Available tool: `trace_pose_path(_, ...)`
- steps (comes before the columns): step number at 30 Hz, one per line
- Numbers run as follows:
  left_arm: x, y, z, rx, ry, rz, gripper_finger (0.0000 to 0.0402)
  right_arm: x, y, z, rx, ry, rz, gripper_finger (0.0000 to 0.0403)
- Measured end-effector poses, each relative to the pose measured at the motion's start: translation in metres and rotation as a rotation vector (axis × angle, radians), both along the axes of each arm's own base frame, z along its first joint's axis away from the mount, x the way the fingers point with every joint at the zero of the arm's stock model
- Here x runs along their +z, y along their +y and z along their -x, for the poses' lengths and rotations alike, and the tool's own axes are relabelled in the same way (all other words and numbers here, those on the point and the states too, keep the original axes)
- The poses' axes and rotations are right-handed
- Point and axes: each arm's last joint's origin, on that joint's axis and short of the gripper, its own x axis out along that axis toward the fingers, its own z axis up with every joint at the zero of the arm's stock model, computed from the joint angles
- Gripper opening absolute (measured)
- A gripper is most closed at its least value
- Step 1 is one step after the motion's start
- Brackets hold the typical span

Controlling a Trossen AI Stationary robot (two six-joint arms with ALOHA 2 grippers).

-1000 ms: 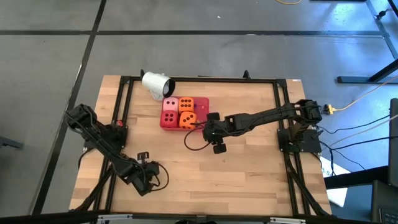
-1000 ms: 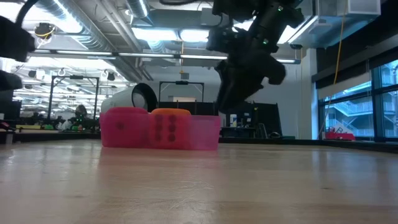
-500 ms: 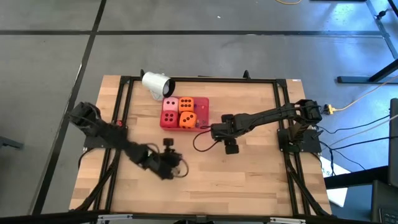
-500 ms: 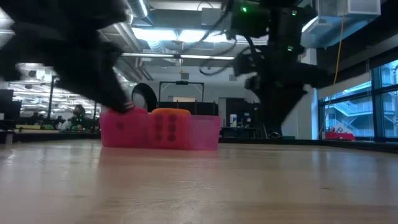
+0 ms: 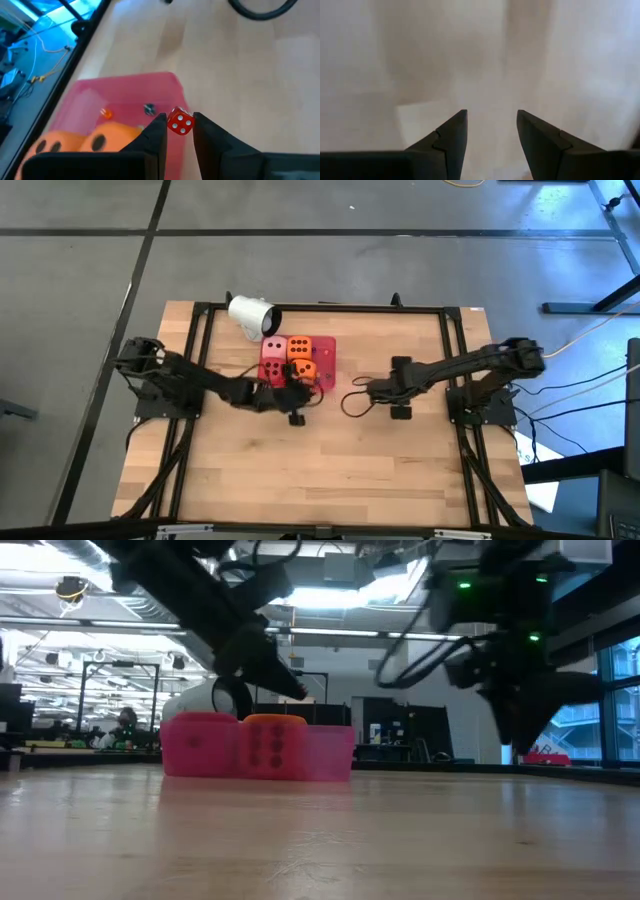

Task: Pick & Place Dice
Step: Put the small red dice into the red bin

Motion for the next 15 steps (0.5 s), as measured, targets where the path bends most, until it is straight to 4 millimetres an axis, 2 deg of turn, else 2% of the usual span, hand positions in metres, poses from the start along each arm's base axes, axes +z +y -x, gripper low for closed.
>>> trace_pose_path(3, 0.004, 0.017, -0.005, -0.025, -0.028, -0.003, 0.0068, 0.002, -0.004, 0.023, -0.044, -0.074, 0.066, 0.0171)
trace_pose_path(7, 0.013, 0.040, -0.012, -0.036, -0.129, 0.016, 0.0068, 0.011, -0.006, 0.048, -0.050, -0.184, 0.063, 0.0171)
trace_pose_path(11, 0.019, 0.061, -0.014, -0.049, -0.218, 0.089, 0.0068, 0.029, -0.007, 0.055, -0.042, -0.389, 0.036, 0.0171)
trace_pose_path(15, 0.019, 0.081, -0.013, -0.027, -0.223, 0.107, 0.0068, 0.046, -0.007, 0.057, 0.008, -0.533, 0.028, 0.0171)
